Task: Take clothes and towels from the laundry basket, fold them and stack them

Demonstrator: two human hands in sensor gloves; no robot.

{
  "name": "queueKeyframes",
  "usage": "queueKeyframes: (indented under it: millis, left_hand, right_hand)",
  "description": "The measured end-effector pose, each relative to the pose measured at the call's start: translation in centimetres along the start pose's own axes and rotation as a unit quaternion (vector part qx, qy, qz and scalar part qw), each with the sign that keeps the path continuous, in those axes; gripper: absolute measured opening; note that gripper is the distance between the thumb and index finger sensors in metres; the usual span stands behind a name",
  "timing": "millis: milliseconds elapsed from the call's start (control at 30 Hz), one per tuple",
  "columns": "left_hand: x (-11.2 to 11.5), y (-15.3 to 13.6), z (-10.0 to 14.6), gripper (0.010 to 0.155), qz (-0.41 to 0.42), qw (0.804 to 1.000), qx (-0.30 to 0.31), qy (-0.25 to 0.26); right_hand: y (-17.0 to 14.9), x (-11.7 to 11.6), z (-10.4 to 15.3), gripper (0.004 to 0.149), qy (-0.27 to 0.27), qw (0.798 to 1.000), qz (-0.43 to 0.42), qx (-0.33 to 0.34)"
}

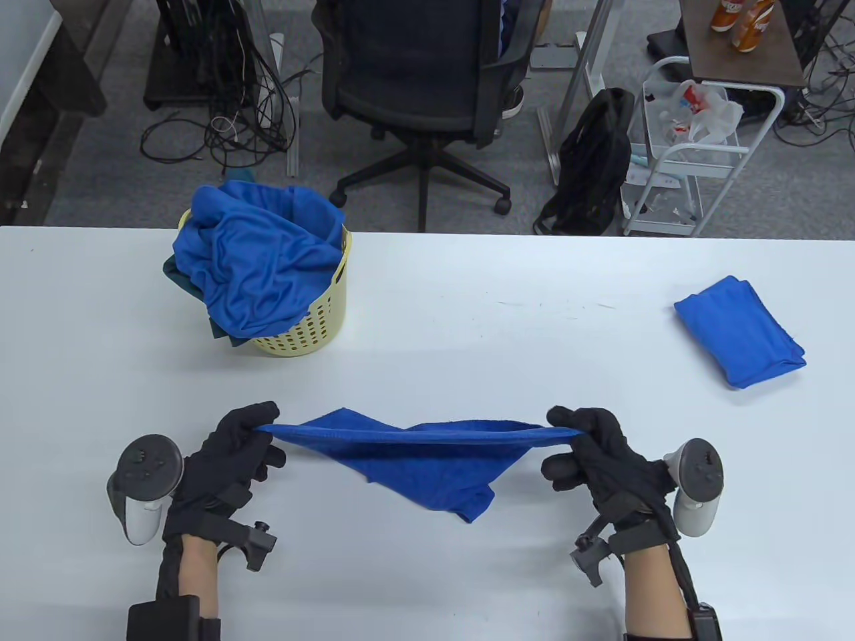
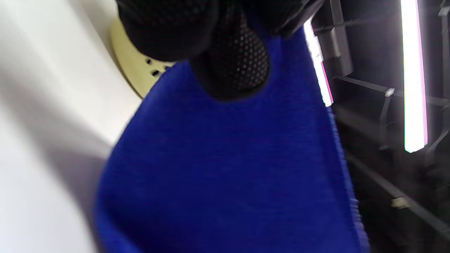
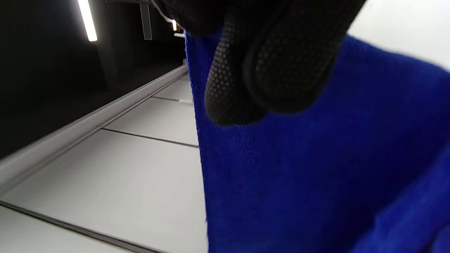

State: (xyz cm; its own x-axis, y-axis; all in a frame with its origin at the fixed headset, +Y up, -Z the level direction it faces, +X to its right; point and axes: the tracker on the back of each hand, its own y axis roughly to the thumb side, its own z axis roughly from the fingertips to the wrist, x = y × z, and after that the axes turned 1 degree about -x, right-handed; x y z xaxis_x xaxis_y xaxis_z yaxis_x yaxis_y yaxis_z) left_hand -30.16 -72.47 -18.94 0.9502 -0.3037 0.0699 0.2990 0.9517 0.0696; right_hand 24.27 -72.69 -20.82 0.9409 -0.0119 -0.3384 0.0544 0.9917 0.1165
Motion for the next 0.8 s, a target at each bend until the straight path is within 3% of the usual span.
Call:
queueKeyframes:
  millis: [133,233,300,333,367,433,467,500,567,600,633,667,733,800]
  left_hand:
    - [-0.5,0.3,0.0,0.048,0.153,0.985,0.046,-0.068]
    - [-0.4,1.8,0.0,0.048,0.184,0.974,0.060,-0.121]
    - [-0.5,2.5,-0.1,0.047,0.104,0.988,0.015,-0.113]
    - [-0.5,2.7,-0.5,0.046,-0.002,0.994,-0.046,-0.101]
    - [-0.2,2.7,-1.0,0.046,-0.089,0.986,-0.104,-0.100]
    - [1.7,3.6,-2.6,0.047,-0.186,0.954,-0.195,-0.134]
    - [2.7,4.9,-3.5,0.047,-0.206,0.954,-0.178,-0.123]
    - [3.4,6.8,-4.2,0.047,-0.225,0.961,-0.138,-0.080]
    - [3.7,11.7,-5.1,0.047,-0.263,0.963,0.000,0.056]
    - [3.3,14.4,-5.4,0.047,-0.277,0.940,0.134,0.151]
    - [2.8,16.1,-5.4,0.047,-0.280,0.916,0.203,0.203]
    - [2.0,18.1,-5.4,0.047,-0.261,0.902,0.251,0.235]
    - [1.3,19.9,-4.9,0.047,-0.179,0.913,0.285,0.231]
    - [1.2,20.3,-4.1,0.046,-0.159,0.913,0.307,0.216]
  right_hand:
    - [0.2,-0.2,-0.1,0.041,0.025,0.998,-0.064,0.011]
    - [1.2,-0.6,-0.2,0.041,0.085,0.986,-0.145,0.014]
    - [1.7,-0.5,-0.3,0.041,0.112,0.987,-0.110,-0.029]
    - [1.9,-0.2,-0.5,0.041,0.109,0.990,-0.025,-0.080]
    - [1.8,0.1,-0.9,0.041,0.080,0.985,0.068,-0.135]
    - [2.1,0.5,-2.4,0.041,-0.012,0.956,0.193,-0.220]
    - [3.0,0.5,-3.2,0.041,-0.055,0.950,0.225,-0.211]
    - [4.3,0.5,-3.9,0.041,-0.082,0.952,0.242,-0.166]
    - [9.0,0.4,-4.7,0.041,-0.177,0.951,0.253,0.018]
    - [11.7,0.2,-4.5,0.041,-0.224,0.937,0.244,0.109]
    - [13.4,0.2,-4.2,0.041,-0.242,0.927,0.236,0.160]
    - [15.8,0.1,-3.4,0.041,-0.254,0.914,0.222,0.226]
    - [18.1,0.2,-1.9,0.041,-0.259,0.895,0.216,0.292]
    - [18.5,0.4,-0.5,0.041,-0.250,0.890,0.216,0.313]
